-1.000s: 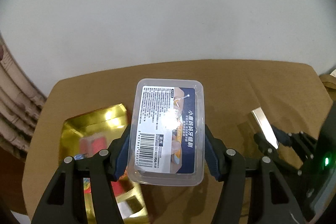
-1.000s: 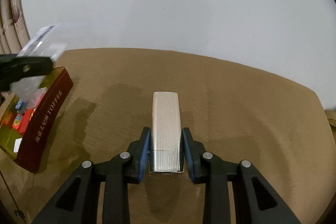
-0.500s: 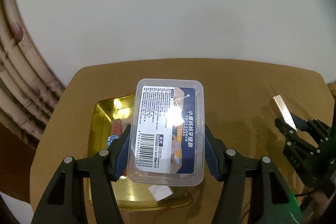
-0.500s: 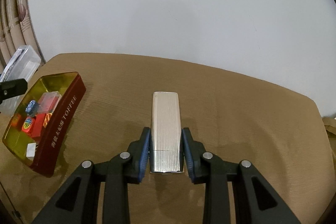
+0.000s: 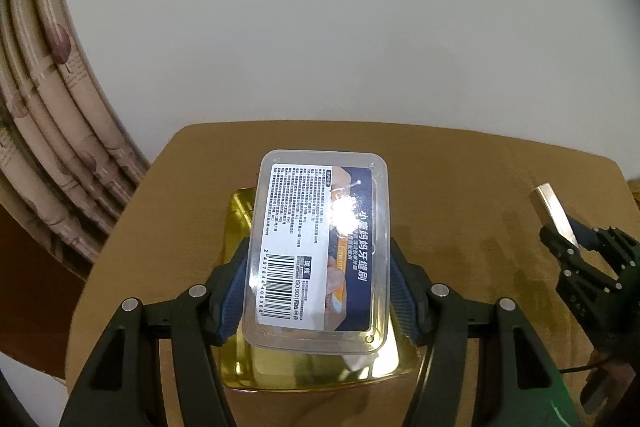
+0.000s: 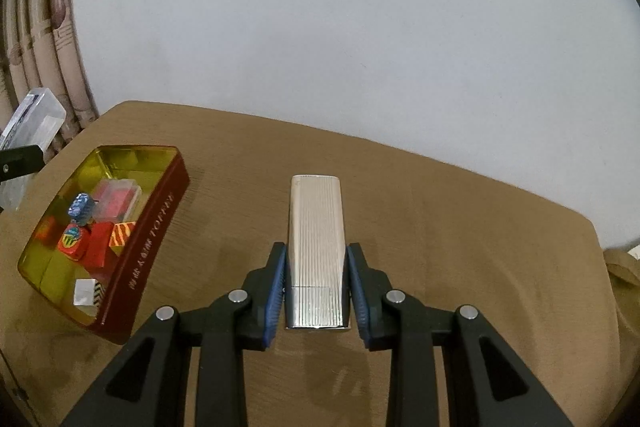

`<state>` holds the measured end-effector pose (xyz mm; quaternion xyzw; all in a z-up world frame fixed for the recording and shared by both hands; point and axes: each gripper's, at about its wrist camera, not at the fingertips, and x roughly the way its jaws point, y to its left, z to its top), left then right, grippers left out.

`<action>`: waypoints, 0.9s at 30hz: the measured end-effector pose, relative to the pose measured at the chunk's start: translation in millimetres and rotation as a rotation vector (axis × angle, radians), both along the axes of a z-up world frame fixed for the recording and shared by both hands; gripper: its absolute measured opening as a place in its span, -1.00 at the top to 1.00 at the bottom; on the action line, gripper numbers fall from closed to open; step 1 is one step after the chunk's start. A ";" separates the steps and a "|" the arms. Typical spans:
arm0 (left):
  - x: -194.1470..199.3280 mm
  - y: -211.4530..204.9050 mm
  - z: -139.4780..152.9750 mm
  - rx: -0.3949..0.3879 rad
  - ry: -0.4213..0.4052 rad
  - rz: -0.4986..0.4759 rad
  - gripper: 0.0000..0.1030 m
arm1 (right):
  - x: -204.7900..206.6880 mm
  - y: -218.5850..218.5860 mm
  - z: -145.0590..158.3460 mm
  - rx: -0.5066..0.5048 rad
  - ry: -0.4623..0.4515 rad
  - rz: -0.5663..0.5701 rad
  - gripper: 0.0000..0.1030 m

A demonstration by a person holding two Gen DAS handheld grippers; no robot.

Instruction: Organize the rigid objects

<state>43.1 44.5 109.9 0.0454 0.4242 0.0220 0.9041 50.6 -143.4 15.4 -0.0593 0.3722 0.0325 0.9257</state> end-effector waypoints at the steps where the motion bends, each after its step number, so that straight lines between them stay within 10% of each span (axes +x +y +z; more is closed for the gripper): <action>1: 0.4 0.5 -0.6 -0.004 0.004 0.002 -0.13 | -1.5 2.4 0.3 -0.001 -0.002 0.002 0.41; 27: 9.8 1.0 -5.1 -0.003 0.076 0.058 -0.13 | 6.8 4.7 -22.1 0.041 0.025 0.013 0.41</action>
